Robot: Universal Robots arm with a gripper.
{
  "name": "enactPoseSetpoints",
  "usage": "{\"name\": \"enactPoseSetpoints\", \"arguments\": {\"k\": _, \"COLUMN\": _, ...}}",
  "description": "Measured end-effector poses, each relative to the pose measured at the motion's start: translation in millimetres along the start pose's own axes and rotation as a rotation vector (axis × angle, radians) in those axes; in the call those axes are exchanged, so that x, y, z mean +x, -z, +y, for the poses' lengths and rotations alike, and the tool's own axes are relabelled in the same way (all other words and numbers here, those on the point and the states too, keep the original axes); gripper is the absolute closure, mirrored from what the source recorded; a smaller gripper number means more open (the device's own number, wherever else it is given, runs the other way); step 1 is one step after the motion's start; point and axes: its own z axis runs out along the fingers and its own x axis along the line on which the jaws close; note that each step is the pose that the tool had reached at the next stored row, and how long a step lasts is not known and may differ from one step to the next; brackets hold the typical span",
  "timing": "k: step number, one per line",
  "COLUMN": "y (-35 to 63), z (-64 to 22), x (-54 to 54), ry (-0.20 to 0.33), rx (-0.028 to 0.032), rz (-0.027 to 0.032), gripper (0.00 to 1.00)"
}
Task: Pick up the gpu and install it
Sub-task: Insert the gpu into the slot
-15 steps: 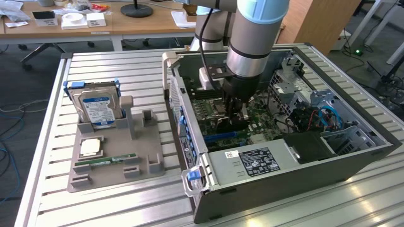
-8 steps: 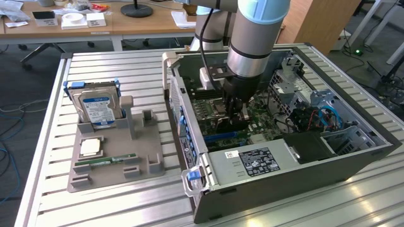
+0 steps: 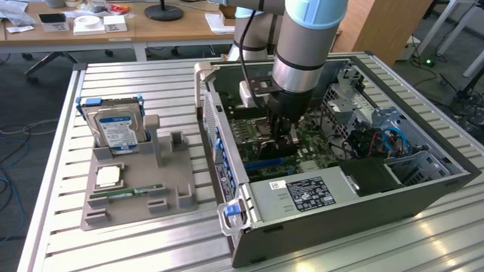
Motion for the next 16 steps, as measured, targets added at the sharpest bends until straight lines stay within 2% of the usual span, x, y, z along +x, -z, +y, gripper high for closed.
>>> {"name": "enactPoseSetpoints", "arguments": {"k": 16, "y": -0.2, "z": -1.0, "x": -0.1, "ry": 0.006, "rx": 0.0010, "rz": -0.0002, "gripper": 0.73}}
